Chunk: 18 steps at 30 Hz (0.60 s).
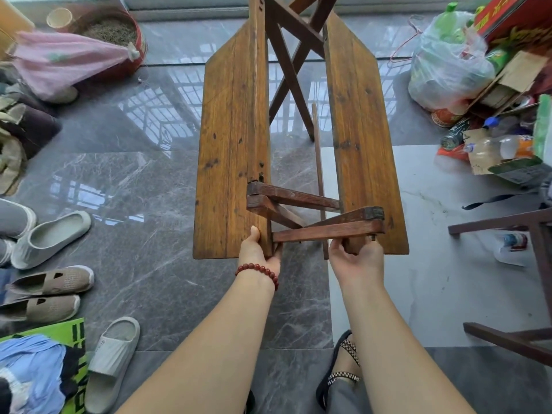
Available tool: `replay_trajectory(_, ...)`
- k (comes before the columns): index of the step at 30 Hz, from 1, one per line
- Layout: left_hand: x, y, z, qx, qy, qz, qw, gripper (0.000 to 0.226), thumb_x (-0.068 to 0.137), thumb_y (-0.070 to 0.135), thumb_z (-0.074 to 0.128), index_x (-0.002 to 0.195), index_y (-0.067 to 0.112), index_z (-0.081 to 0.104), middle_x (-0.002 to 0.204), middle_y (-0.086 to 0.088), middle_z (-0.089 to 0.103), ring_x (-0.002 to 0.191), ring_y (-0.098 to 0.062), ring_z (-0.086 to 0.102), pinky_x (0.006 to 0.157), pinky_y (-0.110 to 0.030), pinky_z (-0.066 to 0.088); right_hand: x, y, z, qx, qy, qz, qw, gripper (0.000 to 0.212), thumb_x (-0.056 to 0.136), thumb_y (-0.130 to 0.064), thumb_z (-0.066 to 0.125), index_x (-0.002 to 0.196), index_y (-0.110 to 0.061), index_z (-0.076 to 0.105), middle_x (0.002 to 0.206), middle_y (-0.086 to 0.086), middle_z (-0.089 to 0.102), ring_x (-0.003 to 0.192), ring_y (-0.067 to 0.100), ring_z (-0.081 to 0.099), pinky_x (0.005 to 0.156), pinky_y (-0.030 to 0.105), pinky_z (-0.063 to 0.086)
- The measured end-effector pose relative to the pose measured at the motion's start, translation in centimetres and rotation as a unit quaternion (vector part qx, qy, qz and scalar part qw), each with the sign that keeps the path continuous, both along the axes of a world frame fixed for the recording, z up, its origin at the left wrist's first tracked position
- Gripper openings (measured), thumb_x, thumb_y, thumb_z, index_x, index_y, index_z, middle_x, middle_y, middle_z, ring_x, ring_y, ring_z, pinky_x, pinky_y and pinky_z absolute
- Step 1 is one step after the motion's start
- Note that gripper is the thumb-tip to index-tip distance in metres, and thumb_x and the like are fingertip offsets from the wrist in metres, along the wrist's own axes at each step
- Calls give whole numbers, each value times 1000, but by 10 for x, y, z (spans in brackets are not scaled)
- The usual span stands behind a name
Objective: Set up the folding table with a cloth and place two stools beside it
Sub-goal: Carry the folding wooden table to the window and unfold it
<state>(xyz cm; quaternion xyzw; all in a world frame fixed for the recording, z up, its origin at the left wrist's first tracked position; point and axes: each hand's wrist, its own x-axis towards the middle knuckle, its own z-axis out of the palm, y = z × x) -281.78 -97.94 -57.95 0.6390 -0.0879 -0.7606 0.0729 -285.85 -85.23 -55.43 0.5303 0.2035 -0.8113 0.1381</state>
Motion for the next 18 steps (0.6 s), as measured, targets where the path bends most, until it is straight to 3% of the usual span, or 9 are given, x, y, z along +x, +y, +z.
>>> replay_trajectory(2, 7, 1, -3, 8, -4, -10, 1000, 16, 95, 19, 52, 100, 4, 52, 94, -15, 60, 78, -26, 58, 72, -38, 49, 4, 7, -2, -3, 17, 11, 1000, 57, 63, -43, 81, 111, -20, 61, 104, 10, 65, 93, 26, 63, 71, 30, 55)
replay_trajectory(4, 10, 3, -6, 8, -5, -20, 1000, 16, 95, 19, 51, 95, 4, 53, 99, -14, 61, 82, -26, 59, 78, -38, 48, 10, 14, -3, -20, 41, 18, 999, 83, 41, -54, 83, 115, -24, 59, 111, 9, 63, 101, 29, 60, 73, 30, 52)
replay_trajectory(7, 10, 7, -11, -1, -13, -9, 1000, 18, 95, 17, 52, 109, 5, 51, 102, -13, 58, 100, -28, 58, 83, -40, 48, 16, 21, -4, -27, 72, 54, 996, 98, 31, -58, 83, 120, -26, 56, 117, 9, 60, 107, 29, 56, 76, 31, 49)
replay_trajectory(10, 10, 9, -15, -1, -17, -3, 1000, 27, 94, 16, 53, 118, 5, 49, 106, -13, 58, 109, -29, 56, 86, -41, 48, 20, 24, -3, -36, 87, 86, 992, 113, 19, -55, 89, 123, -27, 53, 120, 9, 60, 112, 31, 55, 96, 38, 41)
replay_trajectory(14, 11, 10, -16, 3, -14, -8, 1000, 28, 94, 18, 53, 119, 6, 49, 108, -13, 58, 105, -28, 57, 84, -41, 49, 23, 25, -2, -28, 81, 113, 990, 87, 45, -57, 80, 122, -27, 52, 131, 7, 55, 115, 29, 52, 96, 43, 37)
replay_trajectory(18, 9, 10, -16, 3, -18, -6, 1000, 25, 94, 18, 53, 116, 6, 50, 104, -13, 58, 102, -28, 57, 81, -40, 49, 25, 27, 0, -45, 95, 132, 986, 129, 14, -56, 89, 132, -29, 44, 129, 6, 54, 116, 27, 52, 94, 45, 38)
